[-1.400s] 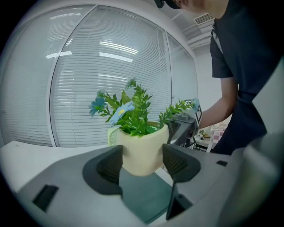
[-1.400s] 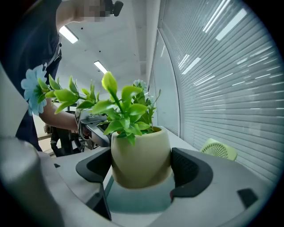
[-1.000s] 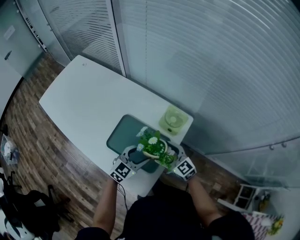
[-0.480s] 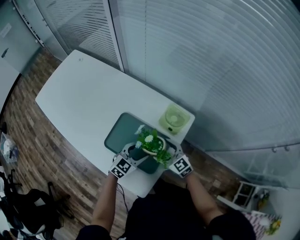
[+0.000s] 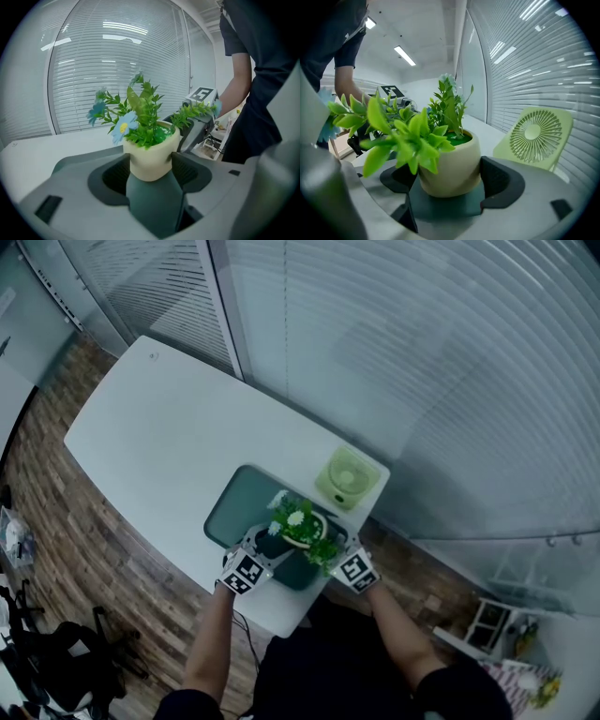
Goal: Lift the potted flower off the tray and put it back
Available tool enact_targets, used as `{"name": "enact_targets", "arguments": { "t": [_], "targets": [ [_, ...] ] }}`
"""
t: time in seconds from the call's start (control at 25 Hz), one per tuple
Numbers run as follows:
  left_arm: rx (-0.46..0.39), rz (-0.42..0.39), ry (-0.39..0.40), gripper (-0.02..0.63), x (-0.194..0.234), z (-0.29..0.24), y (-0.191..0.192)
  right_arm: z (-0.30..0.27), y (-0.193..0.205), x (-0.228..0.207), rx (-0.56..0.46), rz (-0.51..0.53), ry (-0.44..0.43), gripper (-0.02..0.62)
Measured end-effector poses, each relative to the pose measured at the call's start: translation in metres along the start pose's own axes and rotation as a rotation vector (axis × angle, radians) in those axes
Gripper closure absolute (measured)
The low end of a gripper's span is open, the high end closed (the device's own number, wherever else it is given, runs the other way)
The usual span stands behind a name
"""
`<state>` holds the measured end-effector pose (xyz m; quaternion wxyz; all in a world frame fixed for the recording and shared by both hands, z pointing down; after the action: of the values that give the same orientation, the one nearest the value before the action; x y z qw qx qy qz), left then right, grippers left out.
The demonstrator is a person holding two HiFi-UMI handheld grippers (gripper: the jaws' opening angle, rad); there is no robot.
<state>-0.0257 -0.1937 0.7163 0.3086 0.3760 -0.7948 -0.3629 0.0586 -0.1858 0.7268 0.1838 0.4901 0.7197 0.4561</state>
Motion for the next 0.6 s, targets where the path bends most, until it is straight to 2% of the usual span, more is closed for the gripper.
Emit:
{"name": "enact_targets", "arguments": {
  "t": [0.2, 0.6],
  "targets": [
    [-0.002, -0.007, 0.002, 0.327, 0.003, -0.004, 0.002, -0.008, 0.010, -0.001, -0.014, -0.044, 0.017, 0.210],
    [-0.005, -0.017, 0.009, 0.328, 0.006, -0.008, 0.003, -0.012, 0.014, -0.003, -0.001, -0.045, 0.000, 0.210]
  ]
}}
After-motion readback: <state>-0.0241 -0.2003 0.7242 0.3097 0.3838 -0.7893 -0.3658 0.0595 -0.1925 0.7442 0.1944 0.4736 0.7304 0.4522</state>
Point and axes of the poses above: the fingertips, and each gripper's own axes: z backward along the fingers, x to its left, y out of its underside, the point moved 2 cm from there along z, backward along the fingers, and after that the axes turned 15 degrees about z, right-handed, at the moved point
